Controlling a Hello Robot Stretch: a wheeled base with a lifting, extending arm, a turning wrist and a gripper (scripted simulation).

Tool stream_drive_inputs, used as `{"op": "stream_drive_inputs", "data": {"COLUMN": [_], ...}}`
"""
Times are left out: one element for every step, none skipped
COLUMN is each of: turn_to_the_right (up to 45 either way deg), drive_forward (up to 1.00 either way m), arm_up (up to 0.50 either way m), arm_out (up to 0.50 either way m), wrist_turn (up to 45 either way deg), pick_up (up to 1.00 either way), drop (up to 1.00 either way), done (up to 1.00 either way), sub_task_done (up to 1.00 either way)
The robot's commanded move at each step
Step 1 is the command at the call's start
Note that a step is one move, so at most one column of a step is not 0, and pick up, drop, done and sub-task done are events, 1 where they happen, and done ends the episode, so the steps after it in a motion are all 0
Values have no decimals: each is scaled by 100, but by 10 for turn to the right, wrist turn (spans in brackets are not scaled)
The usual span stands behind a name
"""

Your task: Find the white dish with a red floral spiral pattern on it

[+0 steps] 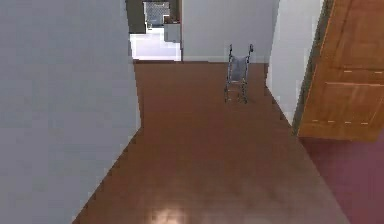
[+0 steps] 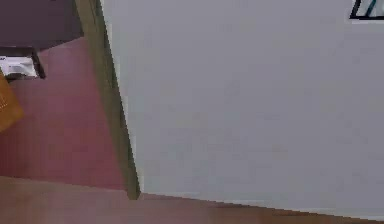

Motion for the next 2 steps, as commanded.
{"op": "stream_drive_inputs", "data": {"turn_to_the_right": [0, 0], "drive_forward": [100, 100], "arm_up": [0, 0], "arm_out": [0, 0], "wrist_turn": [0, 0], "pick_up": [0, 0], "drop": [0, 0], "done": [0, 0], "sub_task_done": [0, 0]}}
